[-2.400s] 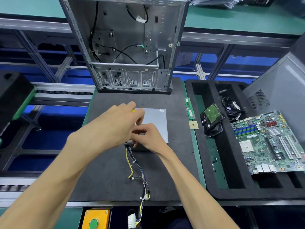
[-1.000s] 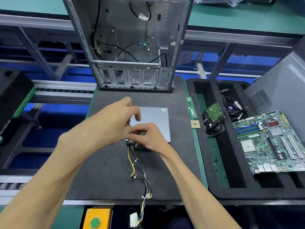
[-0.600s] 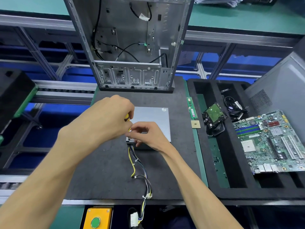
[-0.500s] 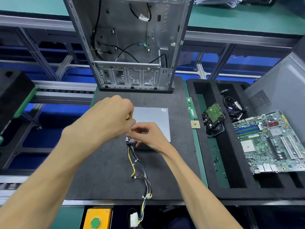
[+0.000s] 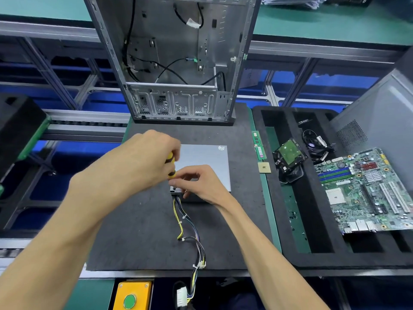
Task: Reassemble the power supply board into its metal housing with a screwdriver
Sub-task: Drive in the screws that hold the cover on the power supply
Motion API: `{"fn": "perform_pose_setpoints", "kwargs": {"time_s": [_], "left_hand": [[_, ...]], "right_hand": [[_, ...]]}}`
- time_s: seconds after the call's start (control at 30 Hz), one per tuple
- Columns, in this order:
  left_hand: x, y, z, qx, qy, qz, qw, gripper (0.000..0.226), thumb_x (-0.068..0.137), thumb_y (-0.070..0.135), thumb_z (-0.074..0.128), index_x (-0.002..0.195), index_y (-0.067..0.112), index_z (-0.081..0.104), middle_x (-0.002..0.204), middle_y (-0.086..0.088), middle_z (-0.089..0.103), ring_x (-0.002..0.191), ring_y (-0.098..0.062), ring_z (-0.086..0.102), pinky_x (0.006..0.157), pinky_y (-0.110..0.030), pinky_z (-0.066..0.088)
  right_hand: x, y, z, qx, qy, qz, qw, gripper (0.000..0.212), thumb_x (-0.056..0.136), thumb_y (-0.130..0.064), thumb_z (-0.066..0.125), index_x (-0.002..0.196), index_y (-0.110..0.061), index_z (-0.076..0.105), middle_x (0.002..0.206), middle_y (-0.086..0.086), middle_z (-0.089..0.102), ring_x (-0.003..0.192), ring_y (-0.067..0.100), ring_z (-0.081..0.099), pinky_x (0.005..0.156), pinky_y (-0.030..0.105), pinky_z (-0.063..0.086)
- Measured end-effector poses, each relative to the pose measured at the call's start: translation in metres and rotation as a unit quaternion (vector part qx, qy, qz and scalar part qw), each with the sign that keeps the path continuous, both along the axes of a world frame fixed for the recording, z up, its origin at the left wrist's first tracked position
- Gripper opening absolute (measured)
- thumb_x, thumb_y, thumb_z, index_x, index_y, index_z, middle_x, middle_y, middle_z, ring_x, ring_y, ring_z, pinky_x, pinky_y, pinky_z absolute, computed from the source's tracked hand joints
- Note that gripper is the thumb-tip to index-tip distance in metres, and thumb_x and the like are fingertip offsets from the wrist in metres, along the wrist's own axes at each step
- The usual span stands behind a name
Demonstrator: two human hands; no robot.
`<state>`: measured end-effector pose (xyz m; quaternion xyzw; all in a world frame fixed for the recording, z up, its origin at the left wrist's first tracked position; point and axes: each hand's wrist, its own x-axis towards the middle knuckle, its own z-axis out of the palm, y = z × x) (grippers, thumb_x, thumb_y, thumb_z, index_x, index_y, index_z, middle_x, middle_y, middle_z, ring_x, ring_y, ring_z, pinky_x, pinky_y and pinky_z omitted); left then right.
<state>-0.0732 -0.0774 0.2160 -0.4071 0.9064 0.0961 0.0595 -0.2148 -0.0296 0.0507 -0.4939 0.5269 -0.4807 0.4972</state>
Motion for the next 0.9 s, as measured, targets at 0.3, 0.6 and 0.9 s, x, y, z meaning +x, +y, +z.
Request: {"fn": "perform_pose_setpoints", "kwargs": {"time_s": [0.3,0.6,0.9], "left_hand": [[0.001,0.005,-0.003,-0.003,0.033,0.016,0.999,0.015,0.092,0.039,0.06,0.097,0.025,0.059,0.091,0.002,0.061,0.091,-0.029,0.061,0.08,-0.04,0.052],[0.001,0.003,-0.009,0.026,0.037,-0.066,0.997,0.022,0.091,0.013,0.058,0.107,0.028,0.065,0.095,0.01,0.049,0.091,-0.018,0.053,0.083,-0.036,0.047],[0.001,-0.004,-0.014,-0.027,0.037,0.008,0.999,0.016,0.084,0.036,0.07,0.085,0.021,0.064,0.081,-0.002,0.064,0.08,-0.029,0.062,0.07,-0.036,0.052]], "right_hand": [[0.002,0.0,0.003,0.0,-0.001,-0.001,1.0,0.022,0.087,-0.014,0.081,0.078,-0.034,0.078,0.067,-0.015,0.068,0.061,0.008,0.056,0.057,0.026,0.055],[0.004,0.002,0.005,-0.011,0.025,-0.001,1.0,0.014,0.081,-0.027,0.082,0.075,-0.038,0.076,0.065,-0.016,0.063,0.063,0.006,0.054,0.055,0.025,0.055],[0.0,0.002,-0.004,-0.051,0.207,0.028,0.977,0.02,0.083,-0.027,0.08,0.088,-0.046,0.074,0.072,-0.019,0.055,0.07,0.004,0.043,0.068,0.018,0.043]]}}
